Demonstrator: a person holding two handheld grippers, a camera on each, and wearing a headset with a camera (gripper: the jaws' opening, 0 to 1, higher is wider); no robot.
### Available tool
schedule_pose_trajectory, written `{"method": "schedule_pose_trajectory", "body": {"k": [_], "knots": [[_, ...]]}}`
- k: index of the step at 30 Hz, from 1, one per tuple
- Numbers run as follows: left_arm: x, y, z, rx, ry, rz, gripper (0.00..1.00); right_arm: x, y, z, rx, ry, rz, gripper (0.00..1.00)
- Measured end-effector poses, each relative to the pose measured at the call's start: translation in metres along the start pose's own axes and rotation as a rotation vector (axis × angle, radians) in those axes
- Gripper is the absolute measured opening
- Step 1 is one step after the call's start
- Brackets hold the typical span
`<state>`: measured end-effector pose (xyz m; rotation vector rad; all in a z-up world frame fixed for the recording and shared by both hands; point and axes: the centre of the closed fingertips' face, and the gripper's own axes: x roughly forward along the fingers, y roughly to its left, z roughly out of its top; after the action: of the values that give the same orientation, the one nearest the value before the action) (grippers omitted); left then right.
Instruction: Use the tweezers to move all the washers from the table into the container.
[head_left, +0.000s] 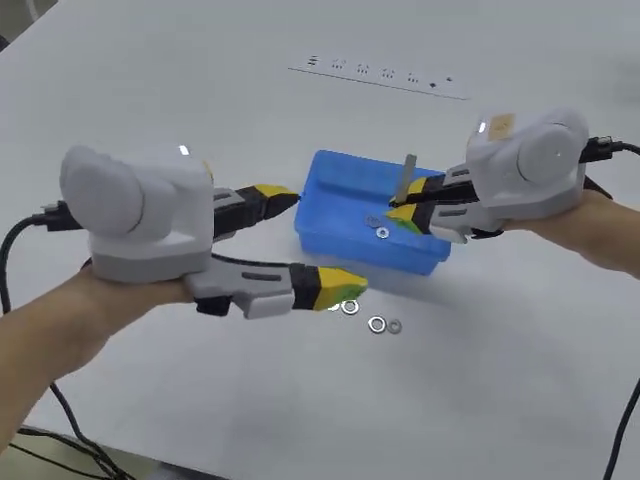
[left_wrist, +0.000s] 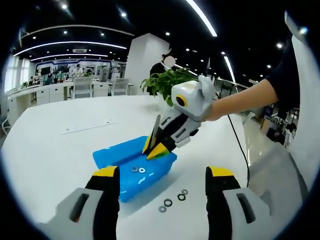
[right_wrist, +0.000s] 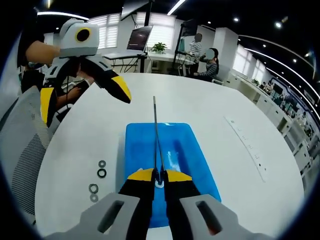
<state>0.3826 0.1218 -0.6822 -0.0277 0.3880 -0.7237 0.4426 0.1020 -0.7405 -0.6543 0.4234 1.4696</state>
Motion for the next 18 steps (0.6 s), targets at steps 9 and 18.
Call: {"method": "schedule_pose_trajectory", "body": {"k": [9,18], "knots": [[0.04,0.006,0.027,0.075,0.011,-0.062,0.5,-0.005,0.008,0.005,-0.039,0.001,0.012,0.08],[0.049,-0.006,0.039,0.169,0.032,-0.14,0.24,-0.007,0.015,0.008,-0.084,0.009,0.026,0.08]]}}
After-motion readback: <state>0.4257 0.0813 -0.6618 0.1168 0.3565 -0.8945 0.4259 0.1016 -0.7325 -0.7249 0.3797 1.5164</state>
